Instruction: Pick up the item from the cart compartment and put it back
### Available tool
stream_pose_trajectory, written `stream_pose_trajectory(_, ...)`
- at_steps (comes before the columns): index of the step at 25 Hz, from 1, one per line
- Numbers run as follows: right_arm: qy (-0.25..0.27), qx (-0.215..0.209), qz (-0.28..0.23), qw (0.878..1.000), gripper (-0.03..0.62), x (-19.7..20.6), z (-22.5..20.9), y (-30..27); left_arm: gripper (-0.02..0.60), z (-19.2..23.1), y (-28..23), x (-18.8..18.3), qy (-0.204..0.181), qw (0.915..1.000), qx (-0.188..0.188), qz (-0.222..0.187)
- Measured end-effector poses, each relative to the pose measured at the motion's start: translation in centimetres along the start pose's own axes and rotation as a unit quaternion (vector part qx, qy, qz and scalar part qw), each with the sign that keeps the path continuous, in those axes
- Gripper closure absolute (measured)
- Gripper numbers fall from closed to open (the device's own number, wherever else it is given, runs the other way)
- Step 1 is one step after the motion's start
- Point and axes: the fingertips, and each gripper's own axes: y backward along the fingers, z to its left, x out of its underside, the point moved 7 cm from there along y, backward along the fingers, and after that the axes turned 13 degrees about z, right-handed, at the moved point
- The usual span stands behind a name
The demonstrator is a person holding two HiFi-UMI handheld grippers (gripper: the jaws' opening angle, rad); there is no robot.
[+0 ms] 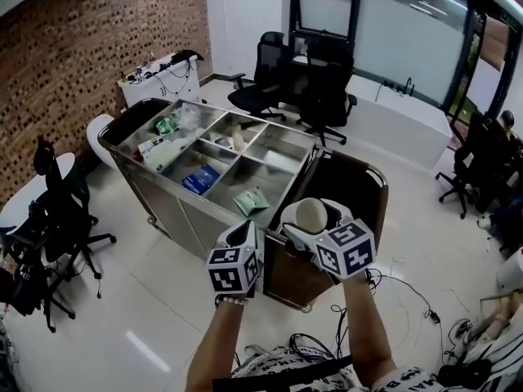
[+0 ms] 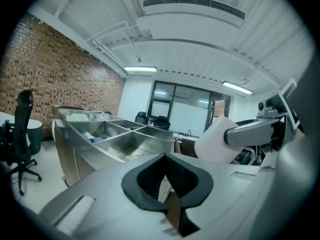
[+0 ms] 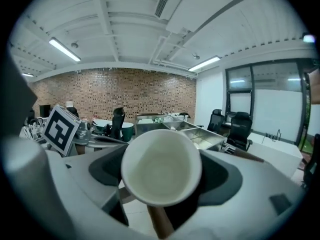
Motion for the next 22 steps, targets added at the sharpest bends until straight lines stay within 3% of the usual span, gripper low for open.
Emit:
stream_pose_trajectory(7,-0.023,-0.019,-0.004,1.000,0.163,3.5,0.2,1.7,0.580,-1.6,1.4,1.3,0.008,0.9998,-0.003,-0.015)
stream_pose_trajectory(22,-0.021,-0.029,-0.002,0.999,0.163,4.5,-0.3,1.9,0.580,-3.0,2.1,1.8,0.015,0.9996,0.011,-0.021)
